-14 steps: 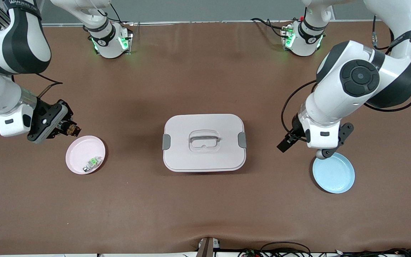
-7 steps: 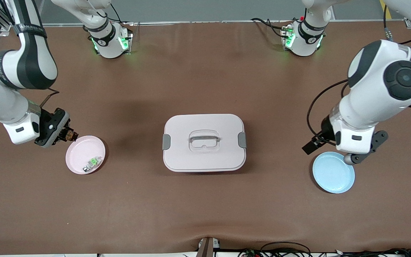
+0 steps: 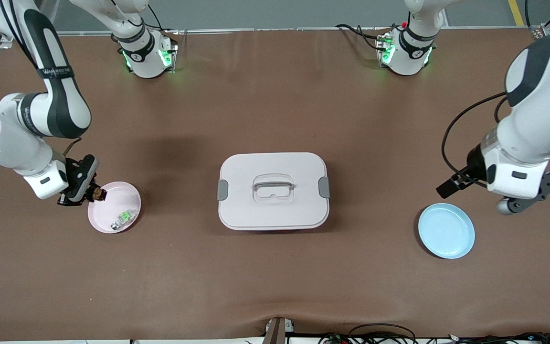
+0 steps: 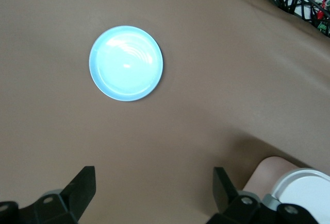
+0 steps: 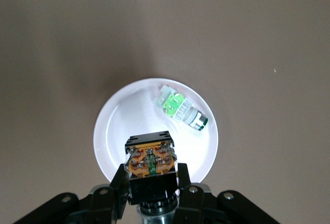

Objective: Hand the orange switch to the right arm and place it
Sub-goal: 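Lower the switch onto the pink plate with the right gripper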

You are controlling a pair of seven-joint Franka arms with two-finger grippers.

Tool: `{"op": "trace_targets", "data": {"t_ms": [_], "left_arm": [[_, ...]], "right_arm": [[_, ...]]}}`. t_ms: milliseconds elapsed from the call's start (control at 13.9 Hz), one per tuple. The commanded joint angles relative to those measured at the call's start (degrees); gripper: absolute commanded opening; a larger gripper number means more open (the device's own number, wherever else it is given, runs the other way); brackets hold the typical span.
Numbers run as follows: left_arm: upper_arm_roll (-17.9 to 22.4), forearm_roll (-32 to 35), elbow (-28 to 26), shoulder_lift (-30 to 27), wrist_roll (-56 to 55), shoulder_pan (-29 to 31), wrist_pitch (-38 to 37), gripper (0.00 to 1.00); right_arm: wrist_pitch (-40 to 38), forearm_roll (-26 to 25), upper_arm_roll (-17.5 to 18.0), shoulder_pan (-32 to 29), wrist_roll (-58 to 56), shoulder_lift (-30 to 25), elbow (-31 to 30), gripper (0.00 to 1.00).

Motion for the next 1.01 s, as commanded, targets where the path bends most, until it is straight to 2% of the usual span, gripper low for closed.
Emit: {"op": "trace_targets", "data": {"t_ms": [0, 144, 432, 720, 792, 935], "left_arm": [[-0.5, -0.3, -0.7, -2.7, 5.2, 1.7, -1.3, 1.0], [2.7, -1.2, -0.7, -4.4, 8.2, -0.1, -2.9, 1.0], [15.1, -8.4, -2.4, -9.5, 16.9, -7.2, -4.1, 1.0], [27.9, -13.3, -7.2, -15.3, 28.1, -15.2, -4.2, 1.0], [30.2, -14.7, -8.1, -16.1, 31.0, -15.9, -4.2, 1.0], [32.4, -15.5, -11.4, -18.9, 35.4, -17.7, -4.2, 1.0]], "right_arm": [[4.2, -0.8, 1.1, -2.7, -2.9, 3.0, -0.4, 0.0], [5.9, -0.8, 1.2, -3.4, -2.9, 5.1, -0.6, 0.0], [8.1, -0.4, 1.2, -4.3, -2.7, 8.3, -0.5, 0.0], [10.5, -0.1, 1.2, -4.3, -2.6, 10.5, -0.5, 0.0], [11.4, -0.1, 1.3, -4.2, -2.6, 11.0, -0.5, 0.0], [12.8, 0.0, 1.3, -4.1, -2.6, 12.1, -0.4, 0.0]]}}
